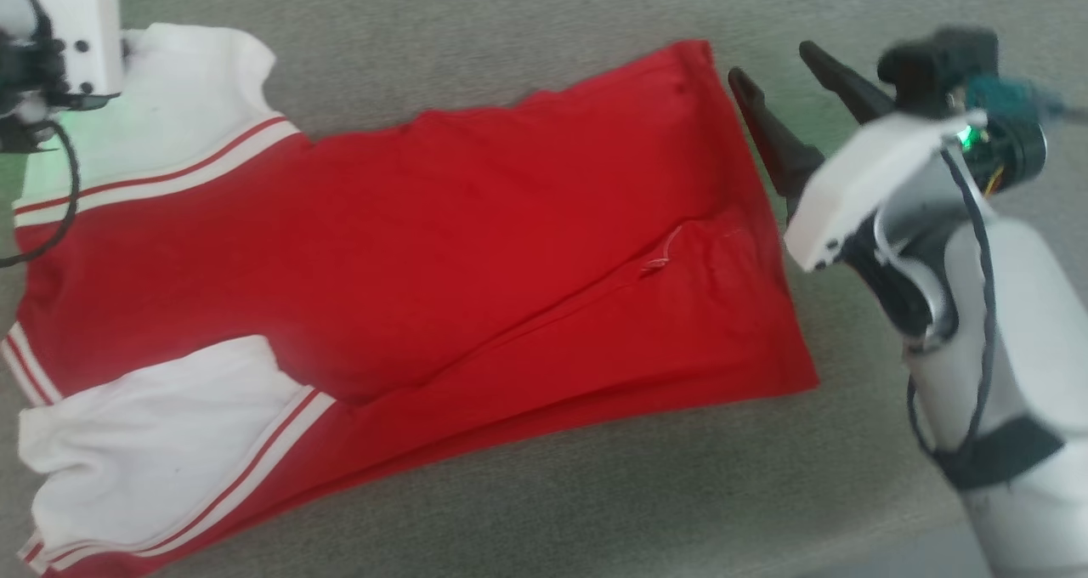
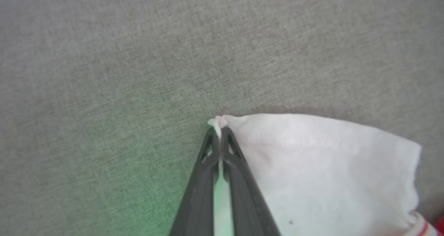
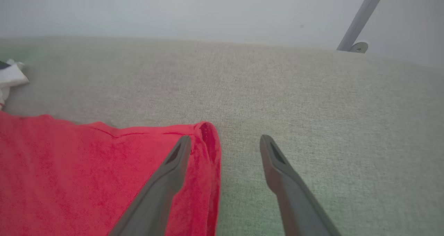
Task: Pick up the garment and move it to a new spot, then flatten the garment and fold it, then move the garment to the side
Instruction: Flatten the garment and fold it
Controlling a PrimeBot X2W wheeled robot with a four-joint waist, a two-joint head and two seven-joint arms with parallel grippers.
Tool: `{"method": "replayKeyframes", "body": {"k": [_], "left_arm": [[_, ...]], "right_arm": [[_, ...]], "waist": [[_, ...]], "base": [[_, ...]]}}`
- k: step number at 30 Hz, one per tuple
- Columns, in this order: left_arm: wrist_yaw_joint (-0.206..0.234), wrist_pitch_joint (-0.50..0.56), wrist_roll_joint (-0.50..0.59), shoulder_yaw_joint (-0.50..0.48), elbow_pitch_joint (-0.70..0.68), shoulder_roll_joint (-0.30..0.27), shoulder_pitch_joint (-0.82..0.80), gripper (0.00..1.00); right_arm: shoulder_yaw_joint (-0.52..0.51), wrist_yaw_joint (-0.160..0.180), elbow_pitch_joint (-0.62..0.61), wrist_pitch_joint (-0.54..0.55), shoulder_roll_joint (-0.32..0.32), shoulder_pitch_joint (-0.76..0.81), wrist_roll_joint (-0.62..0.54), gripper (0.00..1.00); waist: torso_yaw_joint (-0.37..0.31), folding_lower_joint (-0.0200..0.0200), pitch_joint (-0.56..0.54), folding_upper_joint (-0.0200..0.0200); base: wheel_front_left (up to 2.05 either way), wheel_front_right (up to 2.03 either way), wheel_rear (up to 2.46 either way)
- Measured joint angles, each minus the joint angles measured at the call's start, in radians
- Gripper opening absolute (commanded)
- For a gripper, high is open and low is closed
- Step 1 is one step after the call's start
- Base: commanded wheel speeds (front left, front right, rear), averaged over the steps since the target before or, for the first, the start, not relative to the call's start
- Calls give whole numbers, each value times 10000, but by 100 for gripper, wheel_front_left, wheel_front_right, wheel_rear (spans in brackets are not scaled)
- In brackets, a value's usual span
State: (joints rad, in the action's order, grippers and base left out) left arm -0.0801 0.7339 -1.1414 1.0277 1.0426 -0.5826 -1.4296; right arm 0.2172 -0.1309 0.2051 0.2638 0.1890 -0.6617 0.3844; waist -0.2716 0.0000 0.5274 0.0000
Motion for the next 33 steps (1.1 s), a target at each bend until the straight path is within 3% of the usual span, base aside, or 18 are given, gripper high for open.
{"method": "replayKeyframes", "body": {"k": [9, 14, 15, 16, 17, 26, 33], "left_arm": [[-215, -309, 79, 98, 322, 644, -293, 0], [-291, -470, 77, 96, 491, 867, -352, 0], [-305, -529, 77, 98, 533, 901, -352, 0], [-314, -602, 77, 102, 571, 941, -352, 0], [-316, -679, 73, 100, 610, 991, -353, 0], [-451, -853, 155, 401, 491, 1388, -363, 0], [-479, -343, 82, 627, -23, 1457, -510, 0]], "right_arm": [[1392, 2, 2291, 2462, 539, -1890, 709, 100], [1824, 6, 2938, 3498, 662, -2529, 1279, 100], [1883, 4, 3051, 3710, 675, -2661, 1419, 90], [1994, 6, 3143, 3906, 696, -2758, 1540, 14], [2121, 4, 3183, 4069, 773, -2873, 1555, 0], [2330, 0, 3254, 3820, 1195, -2894, 1599, 0], [1904, 0, 2583, 3524, 1799, -2151, 1565, 0]], "waist": [[511, 0, 110, 0], [666, 0, 148, 0], [697, 0, 148, 0], [725, 0, 142, 0], [757, 0, 129, 0], [1199, 0, -347, 0], [1736, 0, -1217, -1]], "base": [[0, 0, 0], [0, 0, 0], [0, 0, 0], [0, 0, 0], [0, 0, 0], [0, 0, 0], [0, 0, 0]]}}
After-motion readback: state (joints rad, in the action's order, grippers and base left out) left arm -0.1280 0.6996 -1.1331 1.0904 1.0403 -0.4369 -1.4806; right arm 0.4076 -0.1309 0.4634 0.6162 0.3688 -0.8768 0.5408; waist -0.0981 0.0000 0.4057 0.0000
